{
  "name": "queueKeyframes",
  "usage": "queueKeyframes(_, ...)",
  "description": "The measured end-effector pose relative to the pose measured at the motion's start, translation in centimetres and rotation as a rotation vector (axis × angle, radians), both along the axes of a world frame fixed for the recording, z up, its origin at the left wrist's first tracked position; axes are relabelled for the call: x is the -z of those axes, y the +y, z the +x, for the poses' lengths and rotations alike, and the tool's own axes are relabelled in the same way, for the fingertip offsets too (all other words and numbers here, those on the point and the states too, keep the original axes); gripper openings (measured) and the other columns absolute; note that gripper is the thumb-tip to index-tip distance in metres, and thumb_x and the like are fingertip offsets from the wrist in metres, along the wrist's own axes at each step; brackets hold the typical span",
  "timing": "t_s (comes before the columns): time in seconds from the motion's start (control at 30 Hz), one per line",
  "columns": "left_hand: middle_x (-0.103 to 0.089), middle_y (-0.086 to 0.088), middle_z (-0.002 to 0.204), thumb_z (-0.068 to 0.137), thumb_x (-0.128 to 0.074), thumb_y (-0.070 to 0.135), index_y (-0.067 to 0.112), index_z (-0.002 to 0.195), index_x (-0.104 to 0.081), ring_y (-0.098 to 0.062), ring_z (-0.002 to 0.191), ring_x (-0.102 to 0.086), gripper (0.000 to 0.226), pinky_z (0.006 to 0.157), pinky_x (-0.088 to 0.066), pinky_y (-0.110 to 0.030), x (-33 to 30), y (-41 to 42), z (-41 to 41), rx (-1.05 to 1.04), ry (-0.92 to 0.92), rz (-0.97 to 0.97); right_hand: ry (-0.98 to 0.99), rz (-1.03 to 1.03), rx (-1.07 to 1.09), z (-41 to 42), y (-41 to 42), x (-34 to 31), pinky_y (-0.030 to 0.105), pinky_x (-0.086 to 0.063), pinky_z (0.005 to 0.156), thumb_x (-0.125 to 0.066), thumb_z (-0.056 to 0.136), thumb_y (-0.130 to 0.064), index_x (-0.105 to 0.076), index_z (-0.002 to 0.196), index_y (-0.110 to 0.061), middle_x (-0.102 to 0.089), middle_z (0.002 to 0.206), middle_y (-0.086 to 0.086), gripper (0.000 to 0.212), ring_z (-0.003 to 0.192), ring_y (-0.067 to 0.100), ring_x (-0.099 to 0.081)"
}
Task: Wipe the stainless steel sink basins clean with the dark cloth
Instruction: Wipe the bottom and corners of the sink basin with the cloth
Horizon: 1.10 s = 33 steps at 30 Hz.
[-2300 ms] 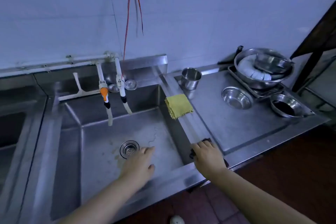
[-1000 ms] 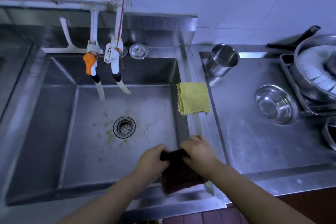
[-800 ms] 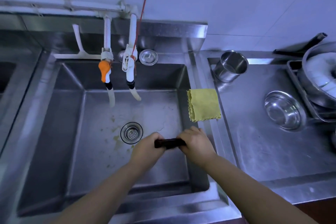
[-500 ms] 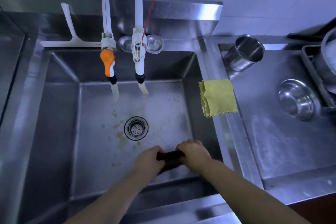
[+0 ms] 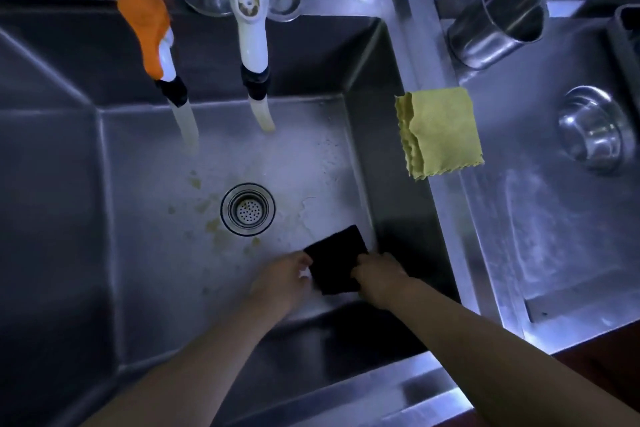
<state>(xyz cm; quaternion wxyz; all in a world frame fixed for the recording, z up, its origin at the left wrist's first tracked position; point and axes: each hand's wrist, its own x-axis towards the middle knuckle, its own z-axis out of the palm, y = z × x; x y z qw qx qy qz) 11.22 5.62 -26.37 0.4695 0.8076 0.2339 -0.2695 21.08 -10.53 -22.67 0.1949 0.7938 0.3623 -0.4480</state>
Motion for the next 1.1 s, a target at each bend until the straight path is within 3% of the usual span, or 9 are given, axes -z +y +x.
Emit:
queueKeyframes(0.1,-0.066,0.009,0.11,0.085,-0.054,0.018,0.029,0.105,-0.062,-0.014,0.102,-0.059,0.024,0.078,-0.038,-0.019,0.8,2.0,-0.8,0.026,0.034,0.079,0.101,-0.007,0.139,-0.4,0.8,1.4,0.033,-0.04,0.095,-0.047,0.094,-0.015,-0.042,0.136,-0.005,-0.033,0.144,0.018,0.044,0.125,0.031,-0.04)
queueKeyframes(0.2,-0.064,0.005,0.114,0.087,-0.048,0.016,0.027,0.106,-0.062,-0.017,0.105,-0.058,0.025,0.078,-0.039,-0.022,1.5,3.6,-1.2,0.103,0.031,0.2,0.173,-0.139,0.207,-1.0,2.1,3.2,0.04,-0.015,0.117,-0.041,0.097,-0.015,0.008,0.148,-0.002,0.02,0.154,0.021,0.072,0.144,0.035,-0.002)
queueKeyframes(0.27,-0.061,0.003,0.117,0.087,-0.047,0.013,0.025,0.108,-0.061,-0.018,0.108,-0.054,0.028,0.082,-0.041,-0.026,1.9,4.3,-1.2,0.176,-0.011,0.281,0.186,-0.263,0.247,-1.7,2.7,4.7,0.047,-0.007,0.117,-0.039,0.098,-0.017,0.02,0.145,-0.004,0.033,0.148,0.021,0.077,0.143,0.036,0.014)
queueKeyframes(0.47,-0.028,-0.002,0.152,0.085,-0.054,0.015,0.025,0.139,-0.04,-0.022,0.139,-0.024,0.057,0.109,-0.025,-0.035,3.5,4.4,-0.3,0.387,-0.164,0.558,-0.048,-0.071,0.403,0.5,3.5,8.2,0.045,0.003,0.117,-0.042,0.096,-0.024,0.023,0.143,-0.001,0.032,0.148,0.023,0.083,0.139,0.04,0.024)
queueKeyframes(0.57,-0.05,-0.015,0.138,0.049,-0.085,0.013,0.012,0.124,-0.061,-0.036,0.125,-0.049,0.08,0.1,-0.04,-0.05,3.6,4.1,0.2,0.466,-0.183,0.591,-0.115,0.029,0.482,3.5,3.8,9.8,0.044,0.006,0.116,-0.039,0.097,-0.028,0.025,0.143,-0.006,0.034,0.148,0.021,0.082,0.138,0.037,0.028)
queueKeyframes(0.63,-0.063,-0.016,0.122,0.028,-0.088,0.01,0.008,0.11,-0.07,-0.036,0.109,-0.061,0.084,0.086,-0.048,-0.055,4.3,4.0,0.3,0.52,-0.26,0.653,-0.136,0.099,0.516,5.2,4.5,10.8,0.046,0.005,0.115,-0.038,0.096,-0.033,0.025,0.143,-0.009,0.035,0.148,0.018,0.082,0.138,0.035,0.029)
queueKeyframes(0.73,-0.064,-0.012,0.121,0.058,-0.057,0.008,0.008,0.11,-0.07,-0.033,0.109,-0.062,0.054,0.085,-0.049,-0.056,5.3,3.8,0.7,0.496,-0.395,0.739,-0.169,0.188,0.561,7.4,5.8,12.3,0.049,0.005,0.114,-0.04,0.095,-0.036,0.024,0.145,-0.012,0.036,0.149,0.015,0.085,0.138,0.033,0.03)
queueKeyframes(0.77,-0.064,-0.011,0.122,0.061,-0.045,0.008,0.008,0.111,-0.07,-0.033,0.111,-0.061,0.056,0.085,-0.048,-0.056,5.6,3.7,0.8,0.483,-0.417,0.752,-0.189,0.221,0.561,8.4,6.4,12.8,0.047,0.008,0.114,-0.041,0.094,-0.037,0.022,0.145,-0.012,0.034,0.149,0.016,0.086,0.138,0.033,0.03)
queueKeyframes(1.1,-0.066,-0.01,0.118,0.066,-0.029,0.008,0.006,0.108,-0.071,-0.027,0.107,-0.064,0.059,0.083,-0.053,-0.052,6.4,3.1,2.7,0.474,-0.387,0.748,-0.373,0.424,0.574,13.9,11.0,15.1,0.041,0.011,0.114,-0.04,0.093,-0.042,0.016,0.148,-0.012,0.023,0.155,0.014,0.083,0.142,0.03,0.021)
